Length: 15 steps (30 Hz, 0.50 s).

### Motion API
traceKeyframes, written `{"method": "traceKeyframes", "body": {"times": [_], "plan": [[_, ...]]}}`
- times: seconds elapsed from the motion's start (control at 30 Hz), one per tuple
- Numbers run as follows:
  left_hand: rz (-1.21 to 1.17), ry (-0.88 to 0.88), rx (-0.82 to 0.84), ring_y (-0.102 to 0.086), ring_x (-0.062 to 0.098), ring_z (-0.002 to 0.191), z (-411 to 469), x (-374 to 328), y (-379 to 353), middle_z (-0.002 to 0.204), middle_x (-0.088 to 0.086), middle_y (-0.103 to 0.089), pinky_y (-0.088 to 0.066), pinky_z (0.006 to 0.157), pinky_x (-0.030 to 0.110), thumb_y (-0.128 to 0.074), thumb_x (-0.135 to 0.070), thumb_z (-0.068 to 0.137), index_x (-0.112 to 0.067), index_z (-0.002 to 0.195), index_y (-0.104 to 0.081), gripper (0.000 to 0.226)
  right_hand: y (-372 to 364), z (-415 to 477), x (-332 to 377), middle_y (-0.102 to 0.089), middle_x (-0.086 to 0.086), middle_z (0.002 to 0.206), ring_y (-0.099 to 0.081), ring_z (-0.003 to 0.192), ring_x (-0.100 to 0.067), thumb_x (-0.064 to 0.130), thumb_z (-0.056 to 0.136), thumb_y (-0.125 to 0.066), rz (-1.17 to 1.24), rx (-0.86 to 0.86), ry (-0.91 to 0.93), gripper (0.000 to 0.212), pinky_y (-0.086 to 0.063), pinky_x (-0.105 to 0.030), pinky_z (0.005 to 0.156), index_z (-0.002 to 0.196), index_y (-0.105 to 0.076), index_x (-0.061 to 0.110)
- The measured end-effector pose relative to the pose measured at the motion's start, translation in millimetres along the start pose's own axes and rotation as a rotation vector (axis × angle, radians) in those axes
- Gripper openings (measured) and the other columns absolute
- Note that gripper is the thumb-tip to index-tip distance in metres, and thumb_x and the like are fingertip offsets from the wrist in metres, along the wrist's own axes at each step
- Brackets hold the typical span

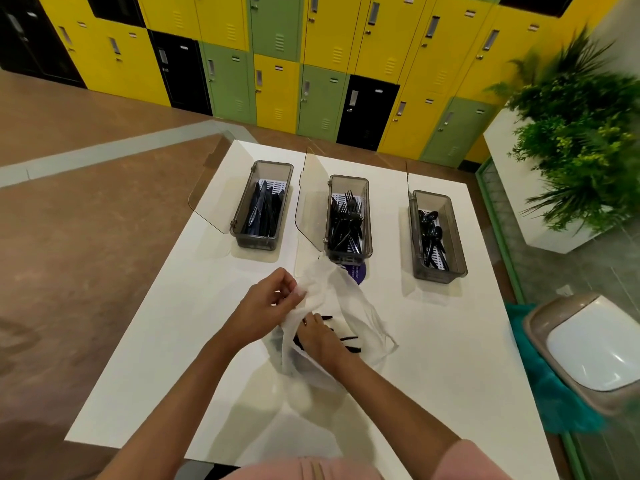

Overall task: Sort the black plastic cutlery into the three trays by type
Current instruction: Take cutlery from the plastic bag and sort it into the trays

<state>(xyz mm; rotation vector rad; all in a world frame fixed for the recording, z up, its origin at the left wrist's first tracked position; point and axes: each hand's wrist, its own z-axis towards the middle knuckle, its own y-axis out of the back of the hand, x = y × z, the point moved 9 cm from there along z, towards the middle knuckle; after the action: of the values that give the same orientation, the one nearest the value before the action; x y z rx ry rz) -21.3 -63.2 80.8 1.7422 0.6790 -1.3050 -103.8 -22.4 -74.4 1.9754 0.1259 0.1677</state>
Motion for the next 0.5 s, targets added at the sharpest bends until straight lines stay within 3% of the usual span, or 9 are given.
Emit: {"method": "traceKeyframes", "body": {"times": [0.1,0.2,0.23,0.27,0.3,0.37,0.5], "plan": [[-0.021,0.004,0.005,-0.050,0.006,0.057,2.4,-0.5,3.3,0.063,-0.014,-0.055,-0.043,0.050,0.018,-0.062,-0.025,0.090,-0.015,0.079,-0.051,0.018,3.8,-7.2,3.9,-0.063,0.006,0.075,-0.059,0.067,-0.009,0.023,0.062,-0.075,0.003,-0.060,-0.022,0.023,-0.049,-0.019,0.061,0.085,-0.073,0.019],[-0.027,0.020,0.009,-0.049,0.010,0.058,4.9,-0.6,6.3,0.063,-0.013,-0.054,-0.043,0.049,0.021,-0.061,-0.023,0.090,-0.009,0.083,-0.051,0.018,0.7,-8.5,-0.5,-0.057,0.015,0.063,-0.054,0.055,0.000,0.042,0.049,-0.079,0.227,0.006,-0.034,0.050,-0.033,-0.010,0.051,0.087,-0.052,0.022],[-0.025,0.022,0.014,-0.049,0.010,0.058,5.7,-1.0,6.4,0.064,-0.012,-0.054,-0.043,0.050,0.021,-0.061,-0.021,0.091,-0.008,0.084,-0.052,0.018,5.4,-11.2,-4.3,-0.059,0.017,0.066,-0.056,0.057,0.004,0.048,0.056,-0.072,0.387,0.005,-0.065,0.050,-0.026,-0.007,0.052,0.091,-0.043,0.027],[-0.019,0.025,0.020,-0.049,0.011,0.059,6.3,-1.3,6.4,0.066,-0.009,-0.053,-0.043,0.050,0.020,-0.060,-0.020,0.091,-0.006,0.085,-0.052,0.017,19.9,-15.7,-6.2,-0.064,0.014,0.079,-0.061,0.069,0.001,0.043,0.070,-0.066,0.458,-0.021,-0.155,0.040,-0.032,-0.006,0.059,0.097,-0.043,0.024],[-0.008,0.028,0.025,-0.050,0.012,0.061,6.9,-1.2,6.8,0.068,-0.005,-0.053,-0.042,0.050,0.019,-0.060,-0.019,0.091,-0.005,0.086,-0.052,0.016,15.0,-16.2,-8.6,-0.064,0.001,0.098,-0.063,0.089,-0.010,0.028,0.086,-0.060,0.405,-0.051,-0.181,0.029,-0.043,-0.013,0.074,0.108,-0.046,0.016],[0.025,0.032,0.033,-0.050,0.014,0.064,8.2,0.3,8.3,0.071,-0.003,-0.054,-0.042,0.052,0.018,-0.059,-0.018,0.092,-0.006,0.087,-0.053,0.014,9.1,-16.7,-4.6,-0.054,-0.012,0.120,-0.053,0.110,-0.028,0.021,0.093,-0.054,0.462,-0.008,-0.129,0.035,-0.044,-0.035,0.092,0.122,-0.044,0.005],[0.097,0.035,0.041,-0.050,0.016,0.065,11.4,6.1,14.6,0.073,-0.002,-0.054,-0.042,0.054,0.020,-0.058,-0.016,0.092,-0.010,0.087,-0.053,0.009,29.6,-30.4,-11.1,-0.055,-0.008,0.115,-0.053,0.102,-0.028,0.036,0.088,-0.058,0.625,-0.010,-0.180,0.039,-0.043,-0.037,0.086,0.114,-0.044,0.010]]}}
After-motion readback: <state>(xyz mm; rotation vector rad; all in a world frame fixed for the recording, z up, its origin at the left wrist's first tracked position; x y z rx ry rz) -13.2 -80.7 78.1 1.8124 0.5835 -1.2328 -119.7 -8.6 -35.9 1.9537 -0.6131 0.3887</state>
